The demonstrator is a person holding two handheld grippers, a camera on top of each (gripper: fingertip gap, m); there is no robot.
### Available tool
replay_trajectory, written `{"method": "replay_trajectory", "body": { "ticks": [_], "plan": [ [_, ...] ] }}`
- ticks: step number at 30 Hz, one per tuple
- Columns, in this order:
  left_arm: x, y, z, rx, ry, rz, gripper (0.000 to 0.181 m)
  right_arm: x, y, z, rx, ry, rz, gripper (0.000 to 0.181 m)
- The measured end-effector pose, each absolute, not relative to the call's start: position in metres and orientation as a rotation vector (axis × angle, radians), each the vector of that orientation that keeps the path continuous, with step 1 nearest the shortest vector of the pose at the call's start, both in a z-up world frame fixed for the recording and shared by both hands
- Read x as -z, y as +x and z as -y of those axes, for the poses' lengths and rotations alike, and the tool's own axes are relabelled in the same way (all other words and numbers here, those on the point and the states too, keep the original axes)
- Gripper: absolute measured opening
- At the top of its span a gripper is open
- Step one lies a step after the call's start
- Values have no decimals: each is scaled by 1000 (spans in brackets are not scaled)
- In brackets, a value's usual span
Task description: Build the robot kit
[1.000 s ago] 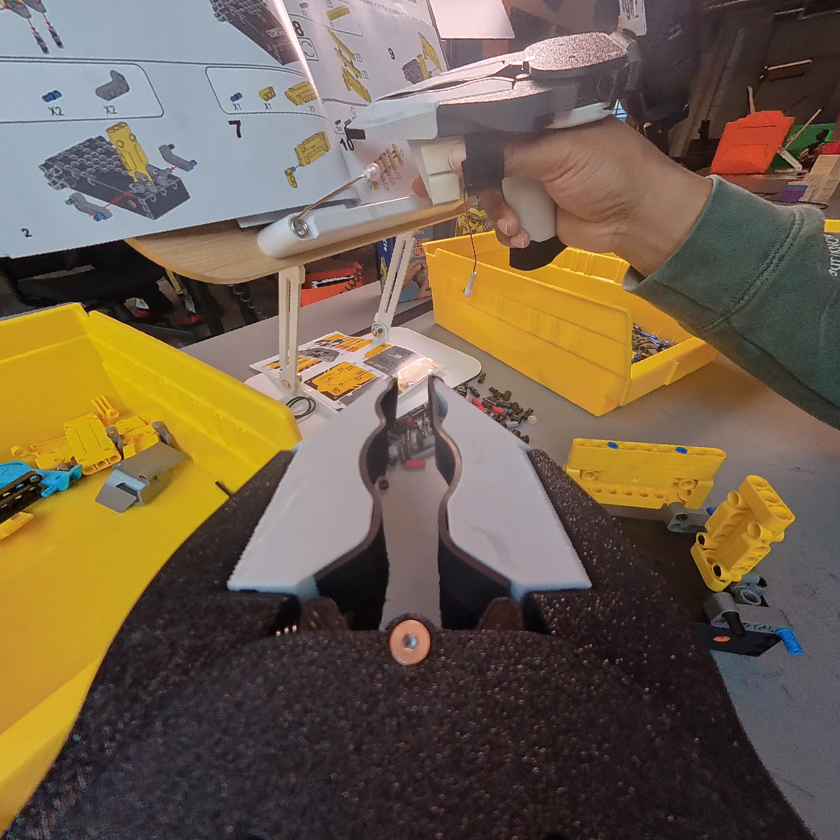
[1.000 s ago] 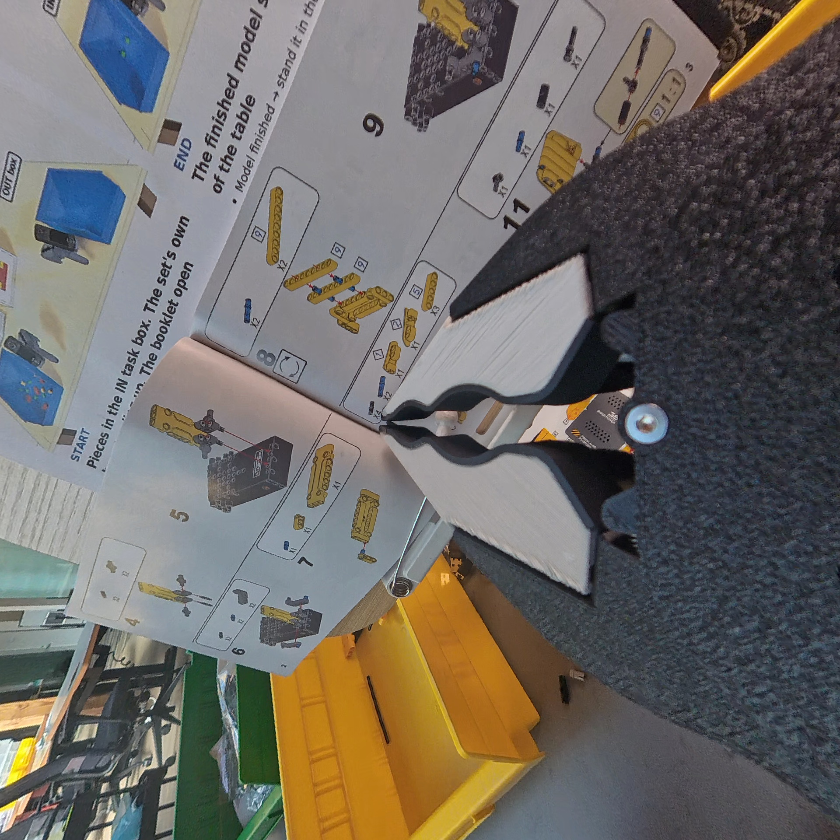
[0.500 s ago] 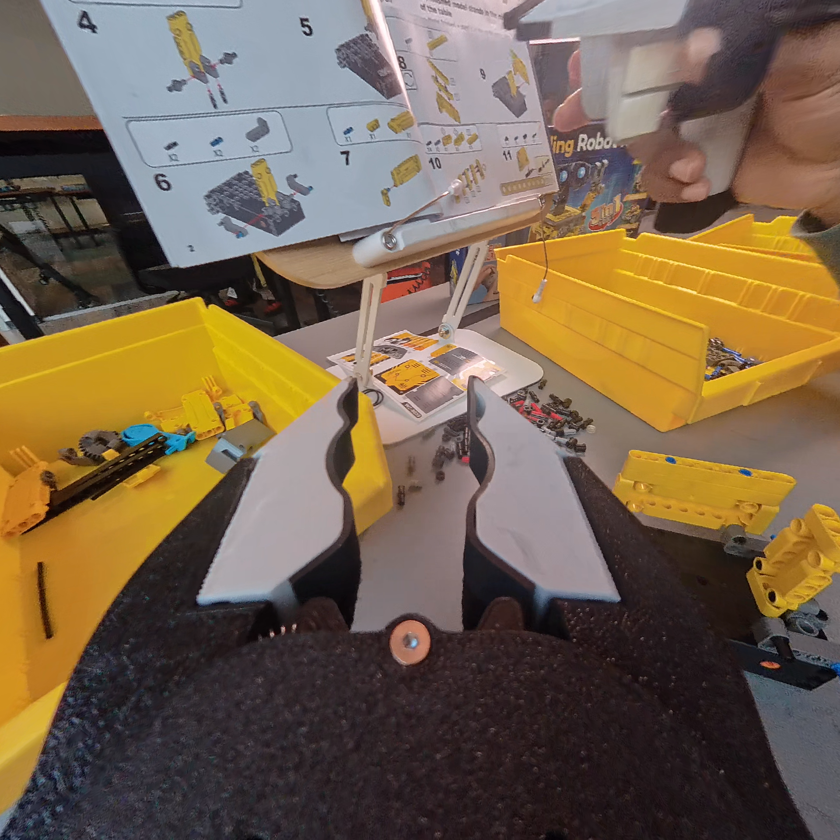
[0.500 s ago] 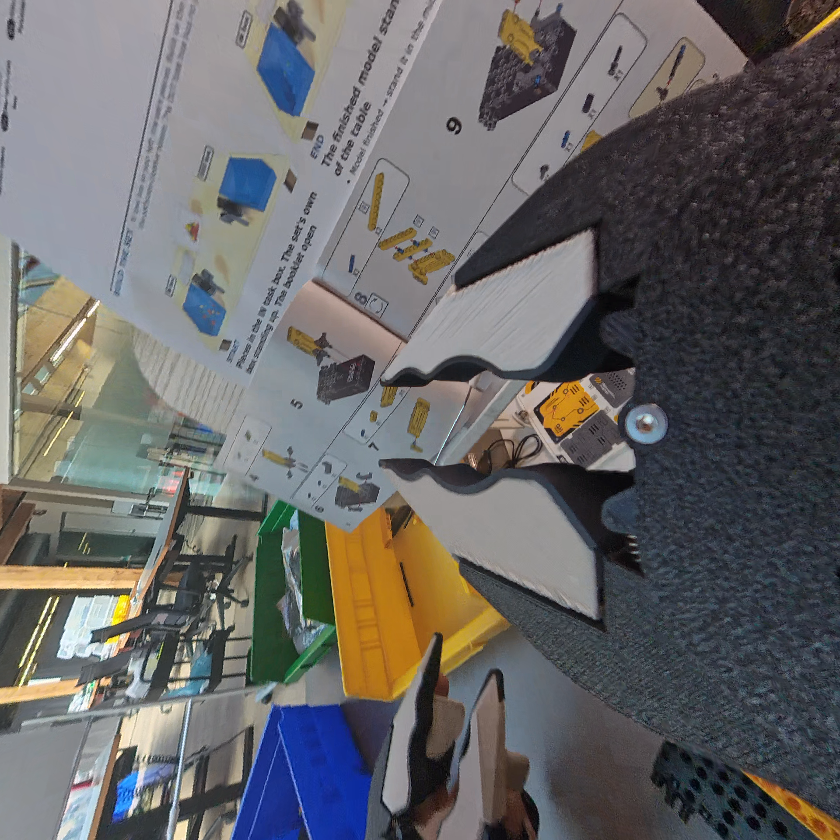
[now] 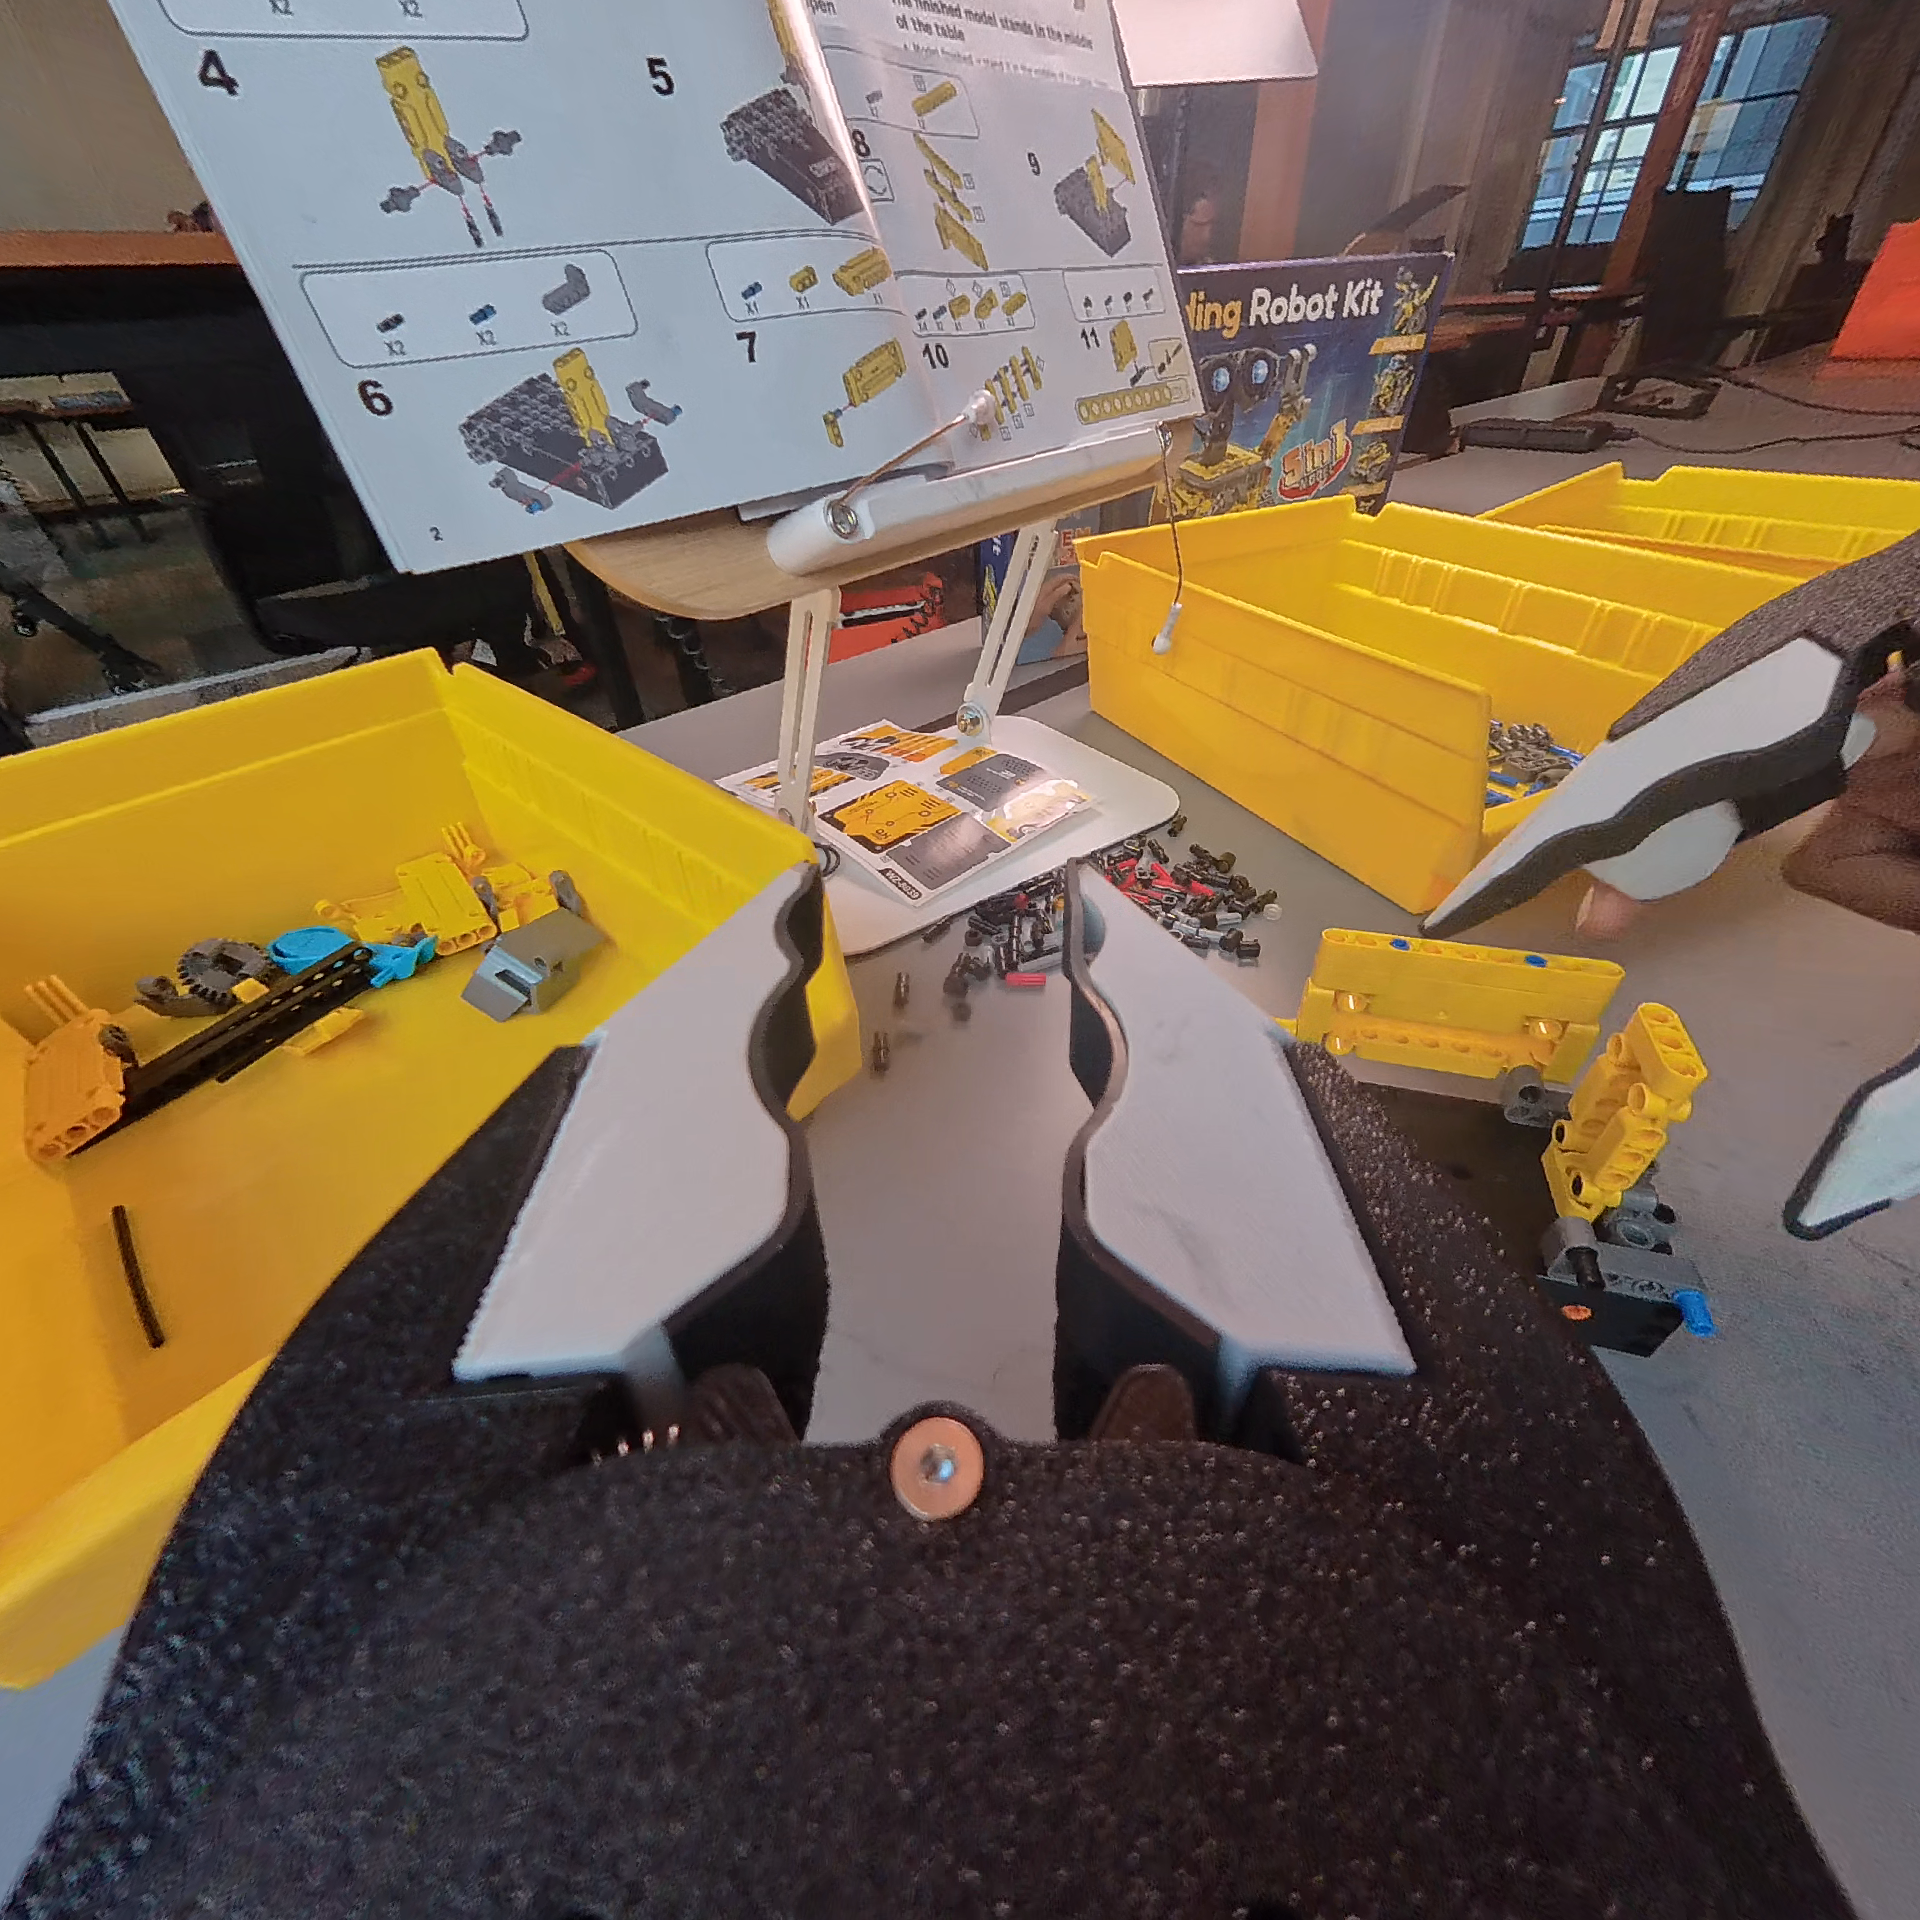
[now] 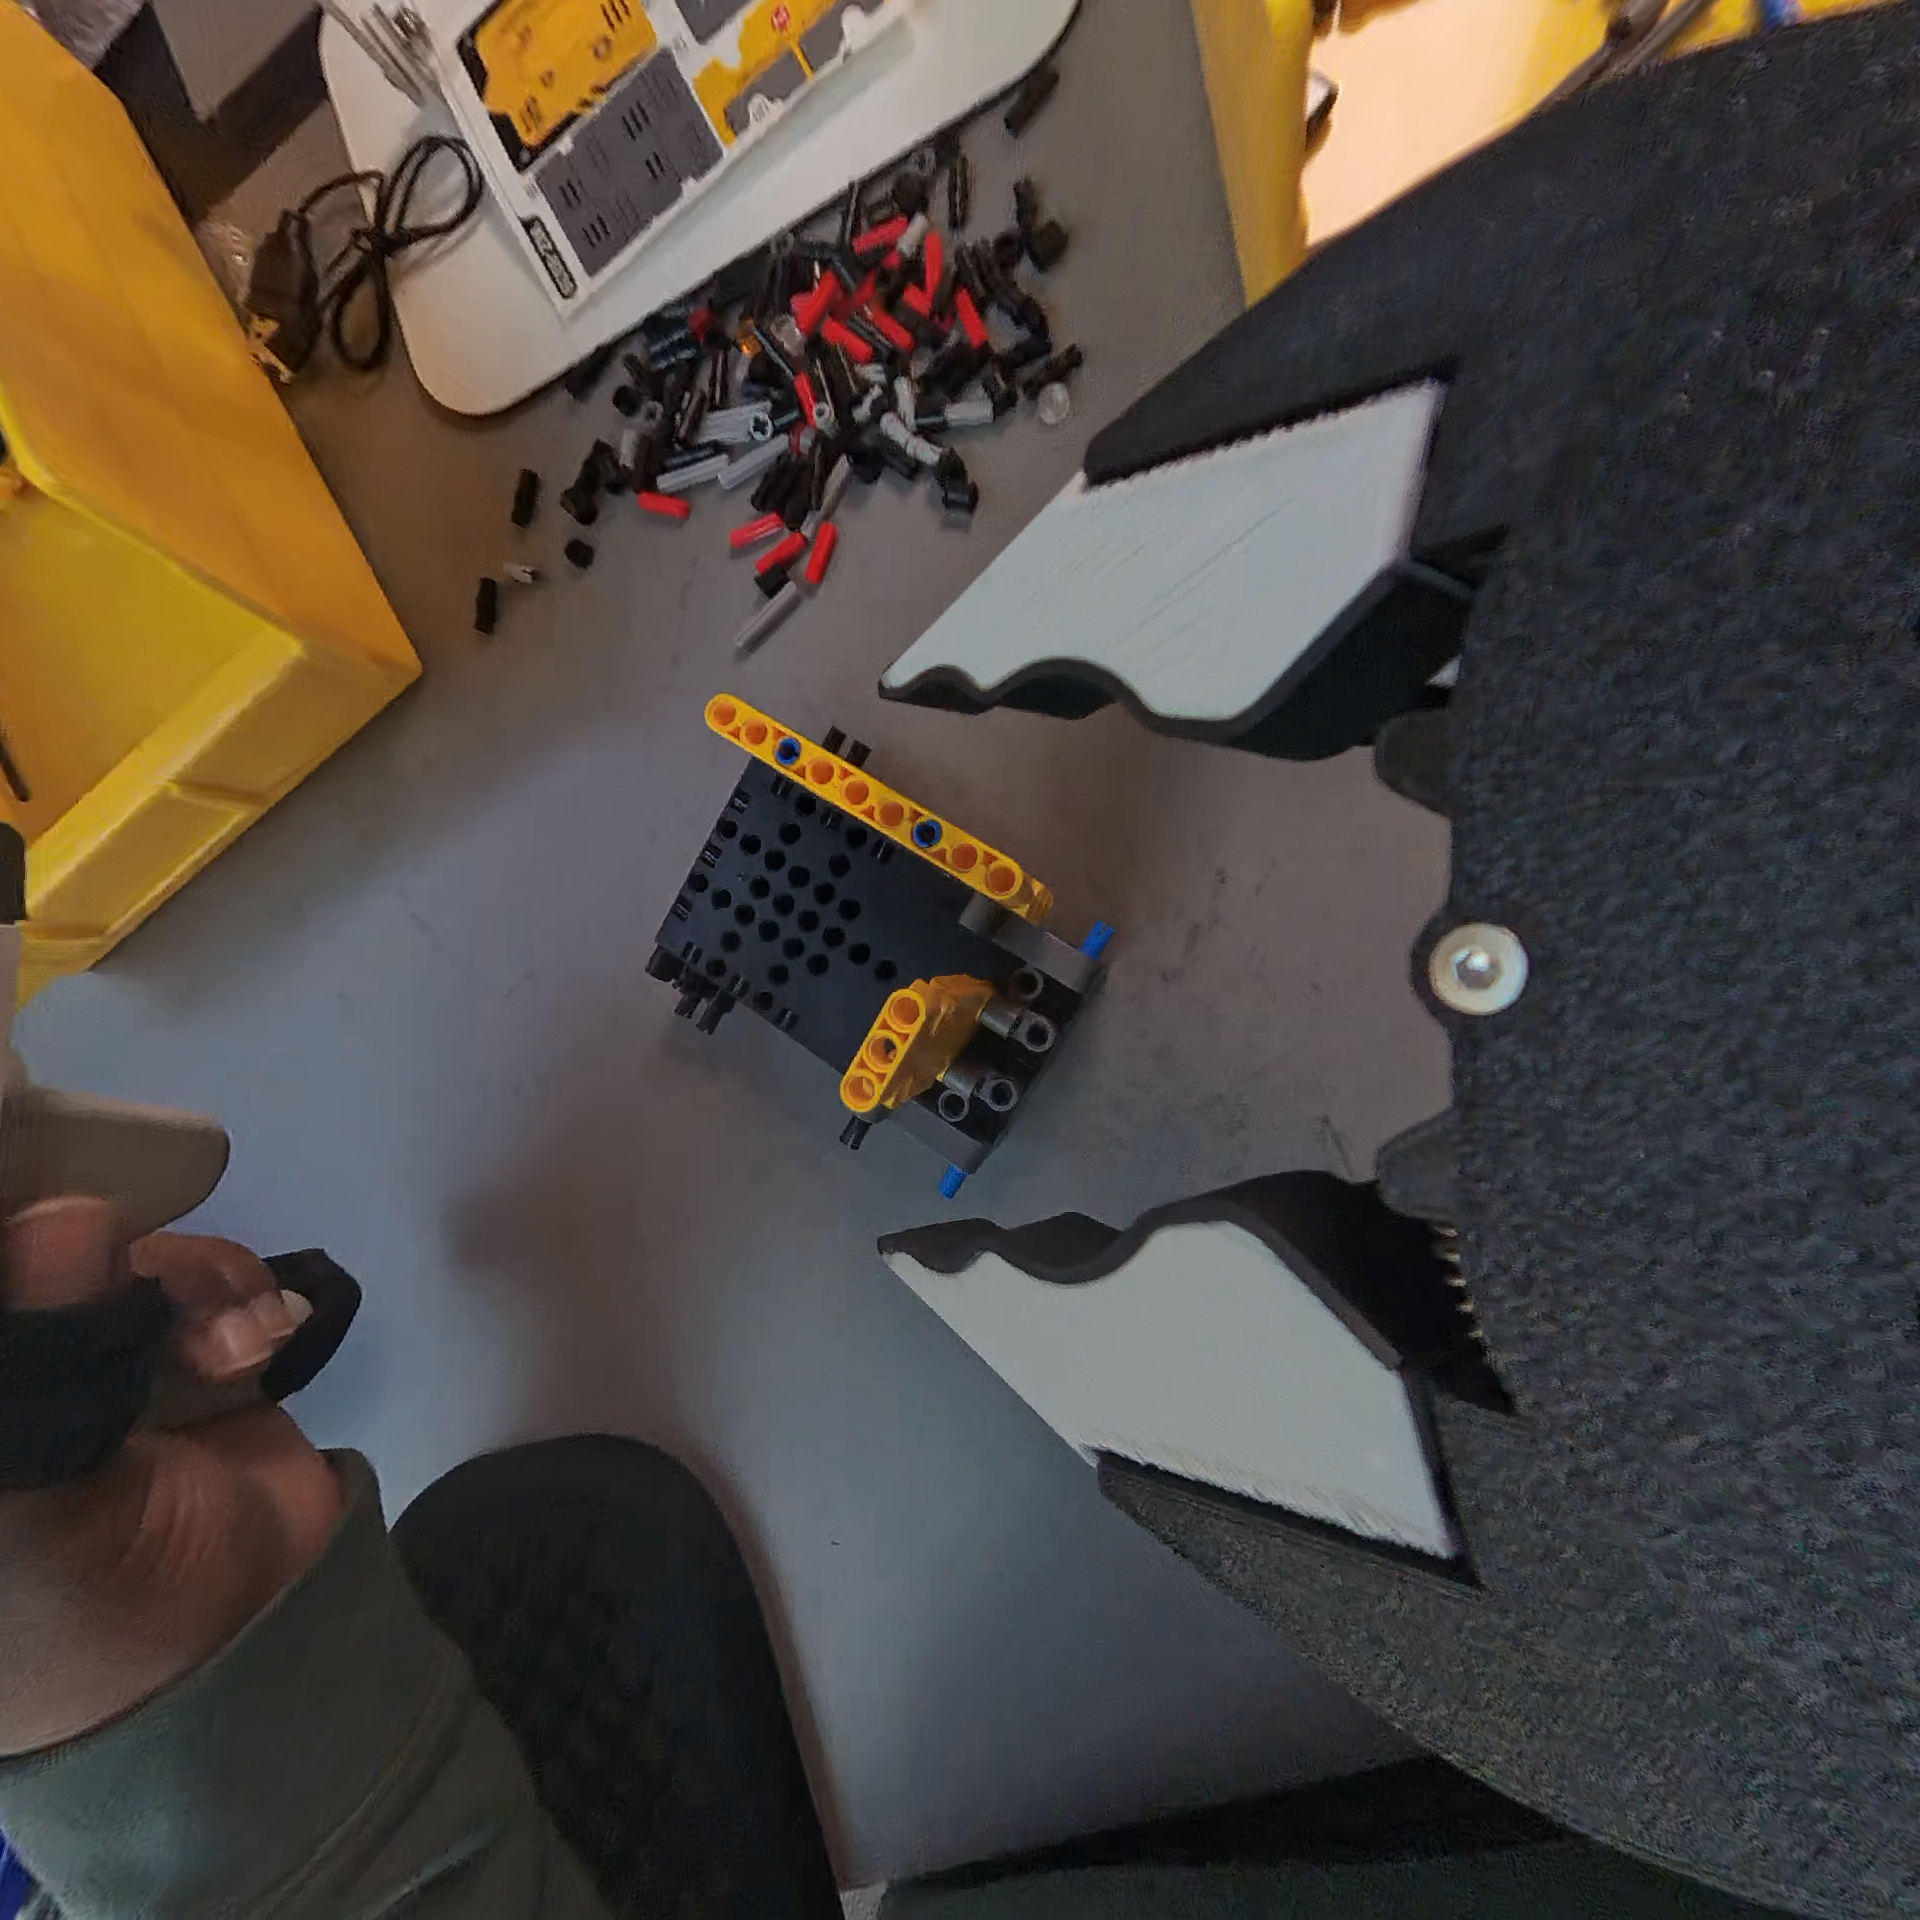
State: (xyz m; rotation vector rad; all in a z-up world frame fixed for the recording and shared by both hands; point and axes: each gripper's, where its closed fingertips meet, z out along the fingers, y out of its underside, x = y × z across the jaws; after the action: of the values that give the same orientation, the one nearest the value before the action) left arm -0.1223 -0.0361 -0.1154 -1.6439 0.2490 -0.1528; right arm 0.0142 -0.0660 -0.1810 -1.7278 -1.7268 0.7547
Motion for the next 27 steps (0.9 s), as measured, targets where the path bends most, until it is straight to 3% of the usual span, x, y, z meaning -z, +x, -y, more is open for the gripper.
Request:
{"method": "replay_trajectory", "body": {
  "ticks": [6, 14, 22, 25, 27],
  "plan": [
    [129, -109, 35, 164, -1686, -302, 45, 204, 4, 65, -768, -1731, 1804, 72],
    [129, -102, 37, 183, -1691, -328, 45, 203, 22, 85, -843, -1176, 2365, 68],
    [128, -106, 40, 191, -1688, -312, 45, 196, 37, 82, -759, -1351, 2212, 103],
    [134, -103, 37, 229, -1707, -305, 45, 219, 39, 89, -711, -1444, 2132, 101],
    [140, -99, 35, 253, -1723, -315, 45, 230, 33, 91, -723, -1427, 2114, 92]
  ]
}}
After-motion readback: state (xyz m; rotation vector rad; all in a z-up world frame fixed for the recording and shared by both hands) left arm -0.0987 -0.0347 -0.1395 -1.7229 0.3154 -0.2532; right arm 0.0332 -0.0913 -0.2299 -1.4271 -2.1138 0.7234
